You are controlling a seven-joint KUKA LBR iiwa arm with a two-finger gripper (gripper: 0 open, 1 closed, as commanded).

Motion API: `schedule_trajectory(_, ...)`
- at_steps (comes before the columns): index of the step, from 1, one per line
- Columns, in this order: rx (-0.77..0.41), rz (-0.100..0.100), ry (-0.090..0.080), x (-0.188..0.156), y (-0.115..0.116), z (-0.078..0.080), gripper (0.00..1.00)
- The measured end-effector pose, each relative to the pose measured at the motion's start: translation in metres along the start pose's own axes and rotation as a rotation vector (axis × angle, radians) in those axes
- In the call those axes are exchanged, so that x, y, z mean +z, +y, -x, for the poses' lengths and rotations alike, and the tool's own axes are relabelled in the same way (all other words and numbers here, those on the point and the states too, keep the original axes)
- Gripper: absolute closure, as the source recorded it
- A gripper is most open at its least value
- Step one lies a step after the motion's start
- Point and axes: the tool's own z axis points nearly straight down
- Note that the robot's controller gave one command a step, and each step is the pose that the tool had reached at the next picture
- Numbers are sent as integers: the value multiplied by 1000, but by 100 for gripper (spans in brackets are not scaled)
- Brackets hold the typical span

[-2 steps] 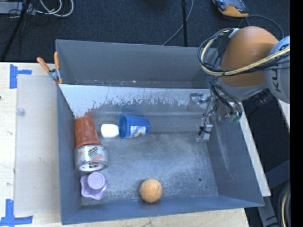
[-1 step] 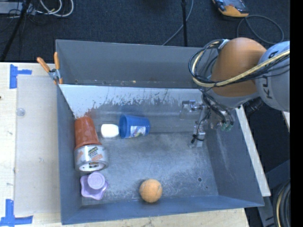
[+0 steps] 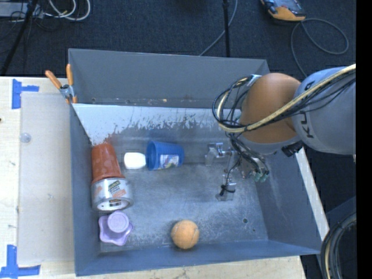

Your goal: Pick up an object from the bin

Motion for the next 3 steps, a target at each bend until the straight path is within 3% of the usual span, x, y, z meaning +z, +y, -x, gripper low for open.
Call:
schedule_trajectory(1, -54, -1, -1, 39, 11, -12, 0)
schedule_trajectory(2, -75, 0, 0, 52, 10, -55, 0)
schedule_trajectory(3, -45, -3, 5, 54, 40, -77, 0)
